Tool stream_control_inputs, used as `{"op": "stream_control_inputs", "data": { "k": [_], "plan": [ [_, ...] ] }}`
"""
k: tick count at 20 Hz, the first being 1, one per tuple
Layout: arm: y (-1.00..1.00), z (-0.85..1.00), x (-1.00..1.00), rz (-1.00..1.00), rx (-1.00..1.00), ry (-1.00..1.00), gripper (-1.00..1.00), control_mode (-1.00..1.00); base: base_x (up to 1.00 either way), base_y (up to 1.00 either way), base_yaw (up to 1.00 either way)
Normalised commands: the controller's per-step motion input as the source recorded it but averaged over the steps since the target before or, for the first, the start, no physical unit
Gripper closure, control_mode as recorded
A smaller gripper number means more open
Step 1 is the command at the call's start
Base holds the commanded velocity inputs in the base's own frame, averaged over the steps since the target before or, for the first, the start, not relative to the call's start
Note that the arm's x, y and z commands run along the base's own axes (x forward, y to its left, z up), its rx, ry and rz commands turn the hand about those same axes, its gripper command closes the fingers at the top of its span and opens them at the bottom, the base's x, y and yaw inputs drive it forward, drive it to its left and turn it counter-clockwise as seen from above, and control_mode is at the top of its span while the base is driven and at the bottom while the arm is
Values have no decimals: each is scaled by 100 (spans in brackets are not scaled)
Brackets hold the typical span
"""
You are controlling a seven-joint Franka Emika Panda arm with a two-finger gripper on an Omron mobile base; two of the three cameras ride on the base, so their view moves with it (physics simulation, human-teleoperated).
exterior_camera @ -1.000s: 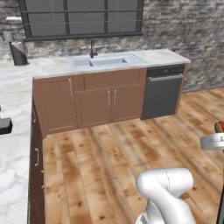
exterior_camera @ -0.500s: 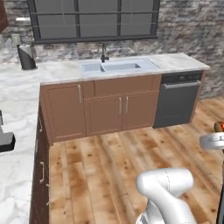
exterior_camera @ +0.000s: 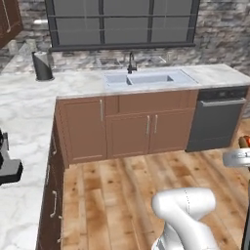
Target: Place the cold items (broccoli and squash) from the fridge in one tupperware on the dining counter. Place the warm items (hot dog and kebab skewer) in the stove area in another tupperware.
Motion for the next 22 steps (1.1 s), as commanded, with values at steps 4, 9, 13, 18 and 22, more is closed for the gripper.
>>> {"op": "stream_control_inputs", "data": {
  "k": [4, 9, 13, 18, 22],
  "plan": [
    [0, 0, 0, 0, 0, 0, 100, 100, 55, -9, 17],
    [0, 0, 0, 0, 0, 0, 100, 100, 58, -8, 18],
    [0, 0, 0, 0, 0, 0, 100, 100, 54, -8, 17],
    [0, 0, 0, 0, 0, 0, 100, 100, 47, -1, 13],
    [0, 0, 0, 0, 0, 0, 100, 100, 46, 0, 7]
  ]
}}
